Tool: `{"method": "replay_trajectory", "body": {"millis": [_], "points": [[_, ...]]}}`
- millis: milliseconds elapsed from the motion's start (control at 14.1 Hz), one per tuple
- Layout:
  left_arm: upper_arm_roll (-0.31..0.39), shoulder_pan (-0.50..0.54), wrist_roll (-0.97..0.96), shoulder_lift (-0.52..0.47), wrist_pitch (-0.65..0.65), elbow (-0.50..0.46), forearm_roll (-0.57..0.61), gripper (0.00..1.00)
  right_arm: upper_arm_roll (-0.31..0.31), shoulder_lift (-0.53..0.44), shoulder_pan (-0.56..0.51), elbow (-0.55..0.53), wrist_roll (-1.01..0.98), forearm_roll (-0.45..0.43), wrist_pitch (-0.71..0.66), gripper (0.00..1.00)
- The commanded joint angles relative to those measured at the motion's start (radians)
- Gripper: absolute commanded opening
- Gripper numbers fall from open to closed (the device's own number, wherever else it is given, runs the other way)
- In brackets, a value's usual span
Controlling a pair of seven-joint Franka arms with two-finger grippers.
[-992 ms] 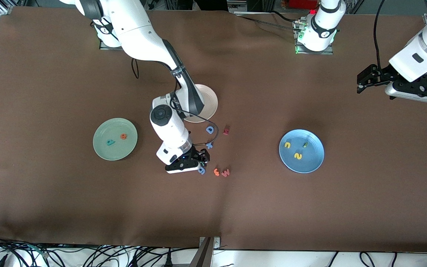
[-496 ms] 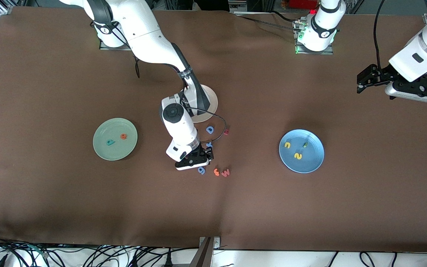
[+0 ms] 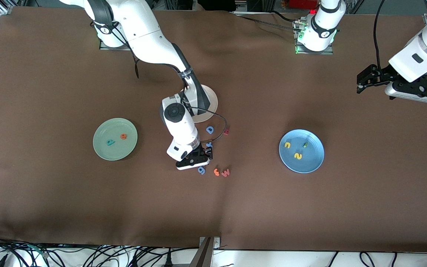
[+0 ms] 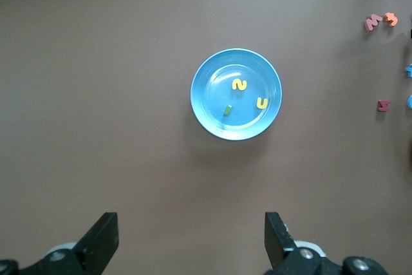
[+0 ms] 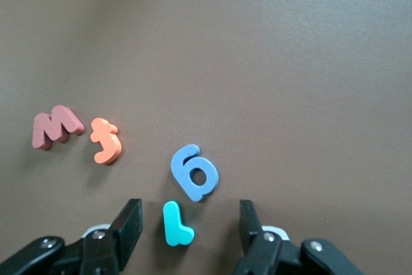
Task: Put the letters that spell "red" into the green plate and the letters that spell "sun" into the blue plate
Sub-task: 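Grasp the cyan L with the right gripper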
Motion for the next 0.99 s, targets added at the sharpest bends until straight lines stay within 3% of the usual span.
{"method": "replay_trajectory", "body": {"millis": [0, 71, 212, 638, 779, 921], "points": [[-0.005, 0.011, 0.011, 0.012, -0.021, 0.029, -0.011, 1.00, -0.011, 0.010, 0.025, -0.015, 0.016, -0.011, 0.029, 0.68], [-0.003, 0.016, 0.012, 0.012, -0.021, 0.029, -0.011, 1.00, -0.011, 0.010, 0.025, -0.015, 0.013, -0.011, 0.029, 0.67], [-0.005, 0.022, 0.013, 0.012, -0.021, 0.029, -0.011, 1.00, -0.011, 0.010, 0.025, -0.018, 0.010, -0.015, 0.029, 0.51], [-0.005, 0.022, 0.013, 0.015, -0.021, 0.030, -0.012, 1.00, -0.013, 0.010, 0.025, -0.029, 0.005, -0.041, 0.029, 0.20], [-0.005, 0.022, 0.013, 0.018, -0.021, 0.032, -0.012, 1.00, -0.013, 0.008, 0.025, -0.029, 0.004, -0.041, 0.029, 0.04], [-0.005, 0.022, 0.013, 0.018, -0.021, 0.032, -0.012, 1.00, -0.016, 0.003, 0.025, -0.029, 0.001, -0.041, 0.026, 0.04]]}}
